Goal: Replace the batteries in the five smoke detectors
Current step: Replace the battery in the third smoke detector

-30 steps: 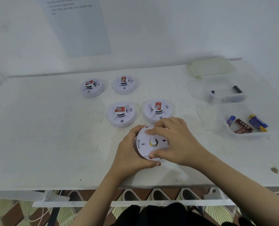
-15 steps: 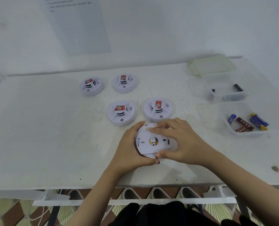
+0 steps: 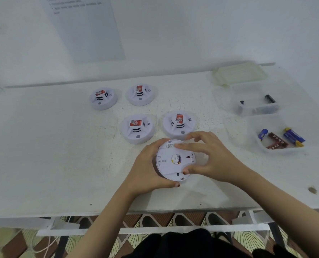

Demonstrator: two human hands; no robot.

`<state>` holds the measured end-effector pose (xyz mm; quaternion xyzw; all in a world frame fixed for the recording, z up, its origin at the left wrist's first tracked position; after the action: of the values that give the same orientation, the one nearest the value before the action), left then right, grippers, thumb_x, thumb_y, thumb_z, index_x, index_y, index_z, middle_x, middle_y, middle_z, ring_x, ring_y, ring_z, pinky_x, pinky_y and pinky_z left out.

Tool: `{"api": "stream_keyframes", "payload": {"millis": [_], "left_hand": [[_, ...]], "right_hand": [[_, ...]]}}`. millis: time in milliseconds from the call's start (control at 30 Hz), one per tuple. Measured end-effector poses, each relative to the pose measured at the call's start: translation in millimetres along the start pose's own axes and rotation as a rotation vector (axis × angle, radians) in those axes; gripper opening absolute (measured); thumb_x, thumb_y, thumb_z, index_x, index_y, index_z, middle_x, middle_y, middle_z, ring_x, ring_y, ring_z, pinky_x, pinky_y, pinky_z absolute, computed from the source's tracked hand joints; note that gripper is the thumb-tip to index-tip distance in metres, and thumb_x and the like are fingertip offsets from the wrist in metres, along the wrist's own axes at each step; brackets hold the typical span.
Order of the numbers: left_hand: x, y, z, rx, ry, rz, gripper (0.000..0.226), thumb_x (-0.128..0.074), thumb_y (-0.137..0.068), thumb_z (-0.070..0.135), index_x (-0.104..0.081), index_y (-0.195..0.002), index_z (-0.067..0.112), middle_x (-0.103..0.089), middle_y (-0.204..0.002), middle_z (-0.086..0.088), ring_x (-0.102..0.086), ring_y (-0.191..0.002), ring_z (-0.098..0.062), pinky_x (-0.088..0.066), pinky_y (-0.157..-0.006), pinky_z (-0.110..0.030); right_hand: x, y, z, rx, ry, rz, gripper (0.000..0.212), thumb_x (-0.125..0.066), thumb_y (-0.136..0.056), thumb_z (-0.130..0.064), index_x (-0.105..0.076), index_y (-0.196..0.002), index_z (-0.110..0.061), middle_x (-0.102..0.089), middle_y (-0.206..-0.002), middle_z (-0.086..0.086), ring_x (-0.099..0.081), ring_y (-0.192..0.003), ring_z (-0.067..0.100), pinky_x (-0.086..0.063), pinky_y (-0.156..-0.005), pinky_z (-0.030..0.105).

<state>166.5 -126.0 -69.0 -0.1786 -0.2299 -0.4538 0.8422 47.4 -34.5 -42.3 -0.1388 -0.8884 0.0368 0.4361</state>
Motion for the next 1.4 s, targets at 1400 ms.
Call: {"api": "stream_keyframes", "payload": {"millis": [1400], "left_hand": [[5.3,-4.4,25.2,-0.095,0.147,0.104,0.114,-0.088,-0.058,0.02,-0.017,-0.145,0.04,-0.044,-0.134,0.011,-0.049,-0.126,-0.007,-0.045,-0.097,-0.018]], "right_hand": [[-6.6,-6.0,-12.2,-0.197,-0.221,-0.009,0.084,-0.06,-0.057,-0.075,-0.044,-0.128,-0.032,-0.049,-0.124,-0.021,-0.047,-0.111,-0.005,-0.037,-0.09,0.014]]}}
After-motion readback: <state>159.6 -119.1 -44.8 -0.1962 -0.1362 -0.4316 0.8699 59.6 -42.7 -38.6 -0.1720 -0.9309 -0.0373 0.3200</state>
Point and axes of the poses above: each hand's wrist, its own y-axis away from the middle knuckle, its own x-axis out of the back of the hand, z = x × y, the point moved 9 cm from there along -y, towards the middle knuckle
